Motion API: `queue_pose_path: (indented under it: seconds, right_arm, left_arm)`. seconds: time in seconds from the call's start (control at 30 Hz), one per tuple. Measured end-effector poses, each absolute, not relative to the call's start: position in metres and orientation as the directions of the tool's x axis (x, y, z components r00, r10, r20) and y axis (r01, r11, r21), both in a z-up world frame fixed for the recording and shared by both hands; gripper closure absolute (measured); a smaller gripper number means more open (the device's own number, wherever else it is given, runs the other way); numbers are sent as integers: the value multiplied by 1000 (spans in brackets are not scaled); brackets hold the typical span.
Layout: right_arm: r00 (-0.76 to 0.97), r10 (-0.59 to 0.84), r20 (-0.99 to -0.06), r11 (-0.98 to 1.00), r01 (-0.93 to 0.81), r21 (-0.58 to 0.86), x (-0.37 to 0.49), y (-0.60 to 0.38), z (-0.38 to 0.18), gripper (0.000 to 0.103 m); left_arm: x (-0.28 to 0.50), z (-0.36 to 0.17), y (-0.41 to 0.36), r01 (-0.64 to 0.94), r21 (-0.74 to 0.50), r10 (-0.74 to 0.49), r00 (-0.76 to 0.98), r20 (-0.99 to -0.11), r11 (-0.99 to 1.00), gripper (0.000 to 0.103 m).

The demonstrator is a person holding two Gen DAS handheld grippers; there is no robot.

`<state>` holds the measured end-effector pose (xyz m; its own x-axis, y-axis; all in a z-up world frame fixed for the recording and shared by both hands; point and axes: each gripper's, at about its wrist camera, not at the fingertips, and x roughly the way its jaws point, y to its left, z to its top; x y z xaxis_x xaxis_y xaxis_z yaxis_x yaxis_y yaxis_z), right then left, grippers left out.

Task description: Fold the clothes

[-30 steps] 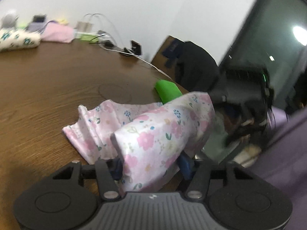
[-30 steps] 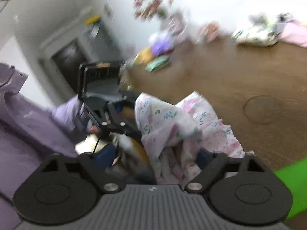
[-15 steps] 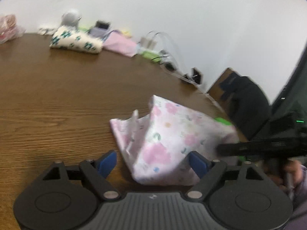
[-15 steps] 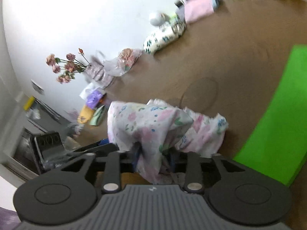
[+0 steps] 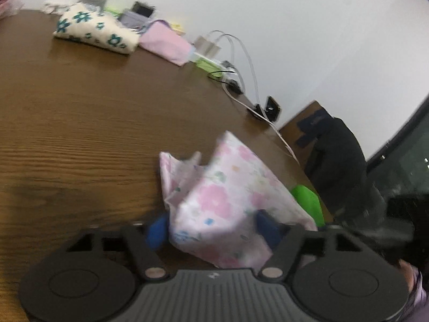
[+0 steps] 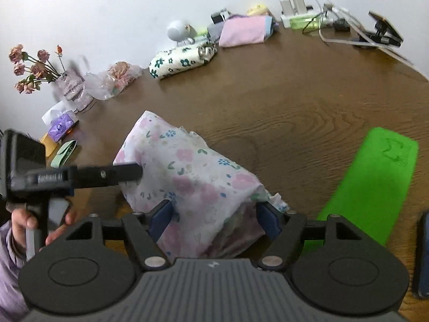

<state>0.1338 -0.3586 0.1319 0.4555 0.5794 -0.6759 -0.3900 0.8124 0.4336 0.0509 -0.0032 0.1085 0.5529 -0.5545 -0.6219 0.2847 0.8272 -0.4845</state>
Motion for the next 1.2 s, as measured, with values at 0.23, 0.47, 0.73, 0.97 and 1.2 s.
queue_pose_path:
  seconds: [0.23, 0.47, 0.73, 0.97, 1.2]
  right_arm:
    - [332, 656, -678, 743, -444, 501, 159, -335, 128, 55]
    - [366, 664, -652, 726, -525, 445, 158, -334, 151, 30]
    - [431, 564, -704, 816, -418, 398, 156, -347, 150, 13]
    - [405, 602, -688, 792, -413, 450, 170, -342, 134, 18]
    - [267, 690, -673, 703, -468, 535, 171, -329, 129, 68]
  left_arm:
    - [17, 110, 0, 244, -474, -525, 542, -656, 846, 69]
    - [-10, 137, 44, 168, -448, -420, 718, -555, 878, 18]
    - [65, 123, 2, 246, -377, -443, 632, -636, 893, 18]
    - [79, 106, 15, 194, -559, -560, 557, -613, 806, 57]
    - [45, 112, 23, 166, -611, -582, 564, -586, 774, 84]
